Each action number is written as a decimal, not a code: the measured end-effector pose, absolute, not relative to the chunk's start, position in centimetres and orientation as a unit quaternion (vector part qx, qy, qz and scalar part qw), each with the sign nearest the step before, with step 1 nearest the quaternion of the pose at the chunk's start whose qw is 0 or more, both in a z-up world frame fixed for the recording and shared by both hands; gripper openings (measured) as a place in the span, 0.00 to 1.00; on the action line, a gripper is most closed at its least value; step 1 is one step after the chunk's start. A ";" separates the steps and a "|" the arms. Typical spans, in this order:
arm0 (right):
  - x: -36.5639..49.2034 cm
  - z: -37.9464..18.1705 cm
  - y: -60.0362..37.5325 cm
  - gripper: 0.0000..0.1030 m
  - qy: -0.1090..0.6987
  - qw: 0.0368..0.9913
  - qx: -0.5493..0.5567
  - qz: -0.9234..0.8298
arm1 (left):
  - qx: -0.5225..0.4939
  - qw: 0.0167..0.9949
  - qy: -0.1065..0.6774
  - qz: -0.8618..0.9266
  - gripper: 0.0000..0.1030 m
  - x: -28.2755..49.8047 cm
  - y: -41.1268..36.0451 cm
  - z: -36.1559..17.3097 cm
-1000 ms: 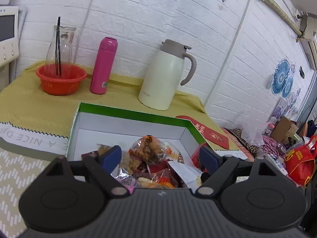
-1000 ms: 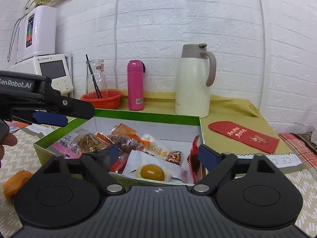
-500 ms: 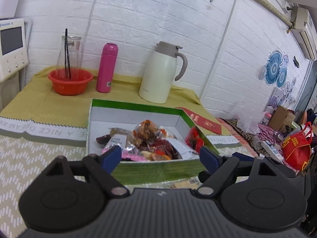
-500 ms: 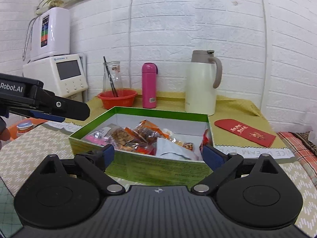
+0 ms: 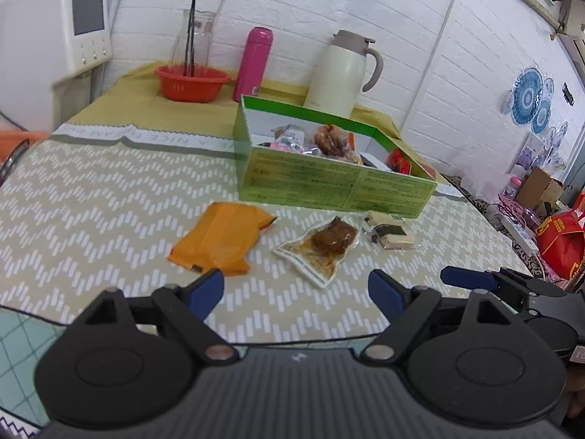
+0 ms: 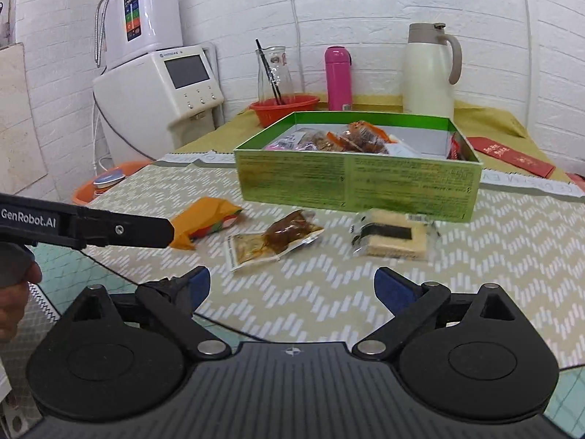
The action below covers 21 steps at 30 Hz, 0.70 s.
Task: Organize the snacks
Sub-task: 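Move both grippers to the orange wrapped snack pack on the table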
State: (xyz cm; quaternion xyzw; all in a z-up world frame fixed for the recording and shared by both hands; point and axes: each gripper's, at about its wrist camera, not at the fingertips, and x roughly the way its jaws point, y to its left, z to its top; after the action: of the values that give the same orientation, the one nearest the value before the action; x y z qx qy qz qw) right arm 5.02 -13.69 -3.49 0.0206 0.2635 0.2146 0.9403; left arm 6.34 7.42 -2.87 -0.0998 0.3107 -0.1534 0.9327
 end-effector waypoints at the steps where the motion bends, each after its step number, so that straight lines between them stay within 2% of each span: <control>1: 5.0 -3.6 -13.3 1.00 0.263 0.937 0.022 0.228 | -0.100 0.933 0.313 -0.150 0.83 6.2 7.9 -3.0; 11: 7.3 -3.0 -7.8 1.00 0.257 0.930 -0.007 0.261 | -0.151 0.925 0.315 -0.147 0.83 10.0 13.1 -2.3; 13: 8.3 -3.0 -6.8 0.96 0.261 0.928 -0.002 0.265 | -0.153 0.922 0.319 -0.157 0.83 11.4 13.4 -2.5; 18: 10.4 -3.7 -4.4 0.72 0.280 0.917 0.019 0.282 | -0.154 0.915 0.330 -0.177 0.79 14.1 13.8 -3.2; 21: 11.3 -4.2 -3.6 0.67 0.288 0.916 0.025 0.278 | -0.143 0.914 0.332 -0.183 0.78 15.0 13.8 -3.5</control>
State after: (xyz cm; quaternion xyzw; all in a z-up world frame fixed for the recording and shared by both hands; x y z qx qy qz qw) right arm 11.34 -3.61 -4.24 0.0249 0.2880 0.2779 0.9161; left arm 14.96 13.77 -3.46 -0.1426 0.3322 -0.1832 0.9142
